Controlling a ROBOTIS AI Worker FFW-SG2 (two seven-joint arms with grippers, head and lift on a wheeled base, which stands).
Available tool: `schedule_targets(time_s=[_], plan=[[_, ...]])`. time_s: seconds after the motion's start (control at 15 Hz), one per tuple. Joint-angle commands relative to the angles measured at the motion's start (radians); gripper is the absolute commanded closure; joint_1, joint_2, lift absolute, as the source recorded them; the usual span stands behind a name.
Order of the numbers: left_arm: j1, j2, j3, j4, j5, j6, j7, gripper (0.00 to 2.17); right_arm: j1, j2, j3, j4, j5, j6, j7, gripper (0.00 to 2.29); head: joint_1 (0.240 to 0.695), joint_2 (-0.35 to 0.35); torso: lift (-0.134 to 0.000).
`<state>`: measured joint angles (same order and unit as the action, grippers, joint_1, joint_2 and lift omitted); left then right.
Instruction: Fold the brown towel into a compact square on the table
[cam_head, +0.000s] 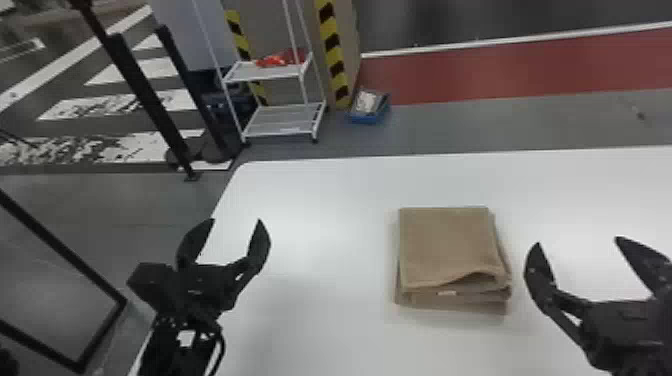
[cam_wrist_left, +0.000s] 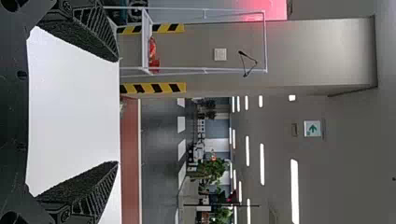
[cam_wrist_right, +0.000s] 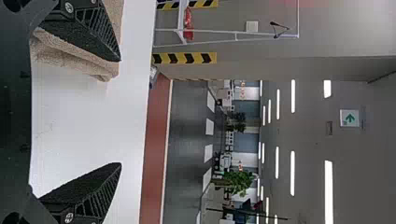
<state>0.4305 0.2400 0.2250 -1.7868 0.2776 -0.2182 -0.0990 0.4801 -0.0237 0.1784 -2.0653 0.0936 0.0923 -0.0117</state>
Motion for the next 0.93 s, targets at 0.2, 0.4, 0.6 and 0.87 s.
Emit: schedule_targets(time_s=[0.2,0.4,0.6,0.87], plan=[[-0.001,-0.004,-0.007,-0.002,-0.002,0.000,0.004,0.10,0.002,-0.002,0.006,0.001,0.000,-0.007,-0.001,0.09,0.695,0.302,-0.125],[-0.001,-0.005,-0.007,0.000,-0.002,0.000,0.004,0.10,0.000,-0.004,0.009,0.002,0.000,-0.010,-0.001,0.09,0.695,0.302,-0.125],[-0.004,-0.007,-0.009,0.001,-0.002,0.003,0.005,0.10,0.000,-0.005,0.009,0.002,-0.002,-0.010,-0.001,0.09,0.695,0.304,-0.125],[-0.006,-0.007,-0.012,0.004,-0.002,0.003,0.005,0.10,0.000,-0.005,0.010,0.002,0.000,-0.010,-0.001,0.09,0.695,0.303,-0.125]])
